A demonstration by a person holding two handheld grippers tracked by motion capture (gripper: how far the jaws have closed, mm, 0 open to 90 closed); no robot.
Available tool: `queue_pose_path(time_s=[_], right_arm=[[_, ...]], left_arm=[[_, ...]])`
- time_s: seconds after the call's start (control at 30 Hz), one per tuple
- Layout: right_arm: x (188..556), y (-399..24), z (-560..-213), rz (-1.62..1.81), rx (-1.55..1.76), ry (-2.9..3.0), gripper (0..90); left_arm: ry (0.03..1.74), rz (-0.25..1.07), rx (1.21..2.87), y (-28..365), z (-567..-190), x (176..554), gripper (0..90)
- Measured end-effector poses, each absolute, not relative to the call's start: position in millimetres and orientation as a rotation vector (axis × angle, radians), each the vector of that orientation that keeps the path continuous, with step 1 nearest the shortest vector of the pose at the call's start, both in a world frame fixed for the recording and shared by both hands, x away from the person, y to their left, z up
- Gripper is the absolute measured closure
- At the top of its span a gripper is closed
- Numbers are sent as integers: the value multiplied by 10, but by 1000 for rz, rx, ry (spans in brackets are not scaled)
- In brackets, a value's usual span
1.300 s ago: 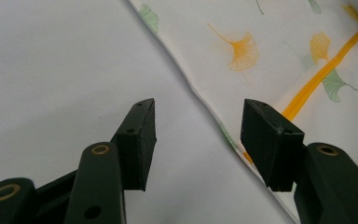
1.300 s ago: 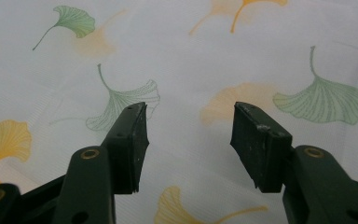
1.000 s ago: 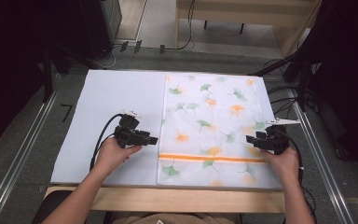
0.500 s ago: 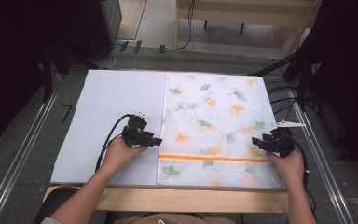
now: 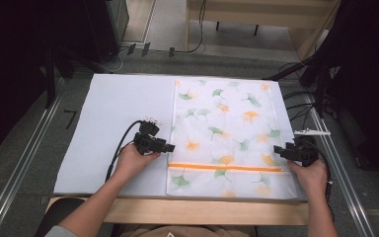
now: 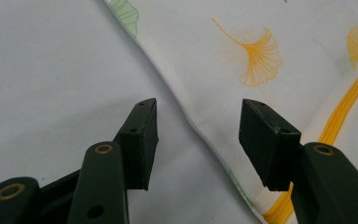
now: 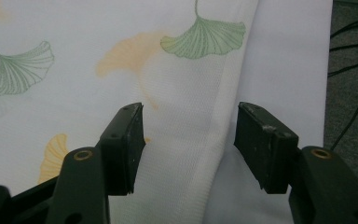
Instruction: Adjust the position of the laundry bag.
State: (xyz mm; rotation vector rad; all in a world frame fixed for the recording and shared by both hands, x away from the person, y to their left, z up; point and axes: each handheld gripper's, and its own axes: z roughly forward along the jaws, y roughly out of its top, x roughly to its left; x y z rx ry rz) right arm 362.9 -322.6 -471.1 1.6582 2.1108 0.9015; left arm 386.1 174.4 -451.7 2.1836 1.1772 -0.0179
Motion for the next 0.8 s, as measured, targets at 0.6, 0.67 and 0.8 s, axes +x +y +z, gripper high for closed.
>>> queue_pose_path(time_s=[0.6,0.67,0.8], right_arm=[[3664,-3096,-4738,862,1641,2135,537],[3664,-3105,-4731,888,1648,2139,619],[3667,-3061,-4723,886,1646,2156,726]], left_arm=[[1137,-32,2180,1601,-4573,3855,744],[1139,-28,2180,1593,-4577,3855,776],[1132,-46,2183,1587,-4593,3863,884]])
